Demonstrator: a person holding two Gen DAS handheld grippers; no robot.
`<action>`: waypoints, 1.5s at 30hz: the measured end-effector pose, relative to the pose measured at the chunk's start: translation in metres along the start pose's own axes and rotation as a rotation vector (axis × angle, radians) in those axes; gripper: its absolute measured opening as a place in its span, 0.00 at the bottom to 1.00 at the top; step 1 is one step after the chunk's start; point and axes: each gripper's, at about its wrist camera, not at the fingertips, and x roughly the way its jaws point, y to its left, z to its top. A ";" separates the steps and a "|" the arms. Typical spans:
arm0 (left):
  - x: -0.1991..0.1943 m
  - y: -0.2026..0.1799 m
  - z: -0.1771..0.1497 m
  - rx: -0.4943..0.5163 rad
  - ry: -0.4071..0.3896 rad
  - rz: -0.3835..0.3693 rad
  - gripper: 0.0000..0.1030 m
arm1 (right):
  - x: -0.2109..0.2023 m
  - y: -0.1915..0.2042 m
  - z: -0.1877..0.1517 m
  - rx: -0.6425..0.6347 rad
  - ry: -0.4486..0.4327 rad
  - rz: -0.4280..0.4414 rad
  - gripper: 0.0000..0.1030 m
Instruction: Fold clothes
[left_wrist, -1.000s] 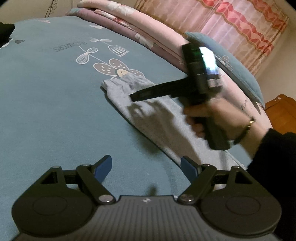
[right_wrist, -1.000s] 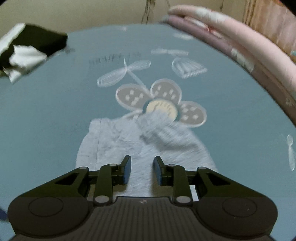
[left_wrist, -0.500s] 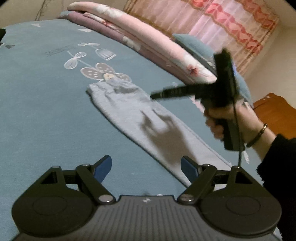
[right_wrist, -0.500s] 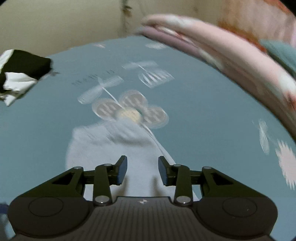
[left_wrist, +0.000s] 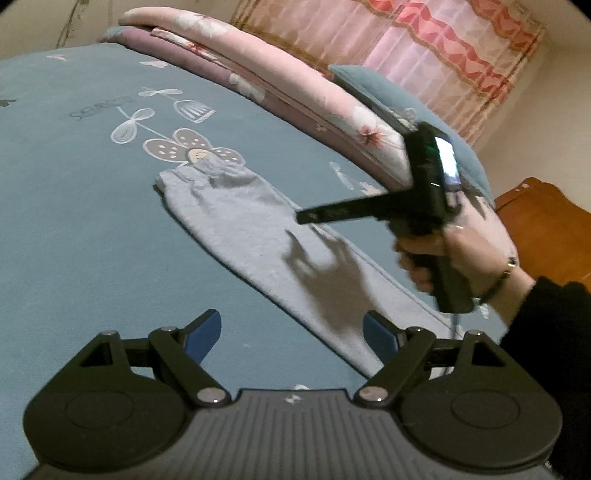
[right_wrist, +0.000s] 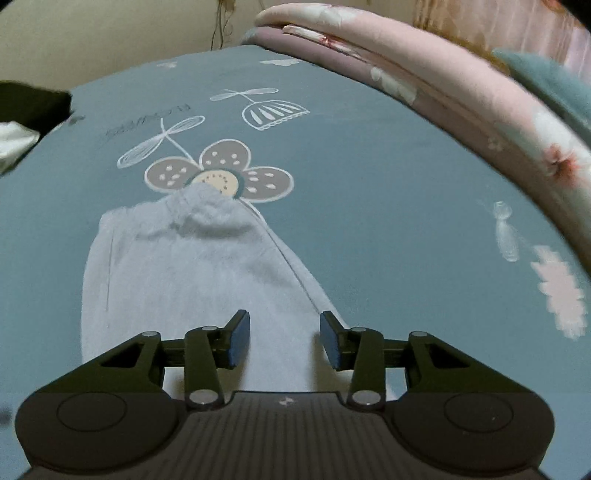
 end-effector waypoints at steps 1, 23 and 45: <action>-0.002 -0.002 0.000 0.003 -0.004 -0.010 0.82 | -0.010 -0.005 -0.005 -0.001 0.012 -0.006 0.47; -0.011 0.001 0.003 -0.013 -0.046 0.013 0.84 | -0.018 -0.015 -0.056 0.155 -0.026 0.014 0.64; -0.024 0.029 0.010 -0.088 -0.089 0.025 0.86 | 0.031 0.085 0.005 -0.022 -0.092 0.111 0.64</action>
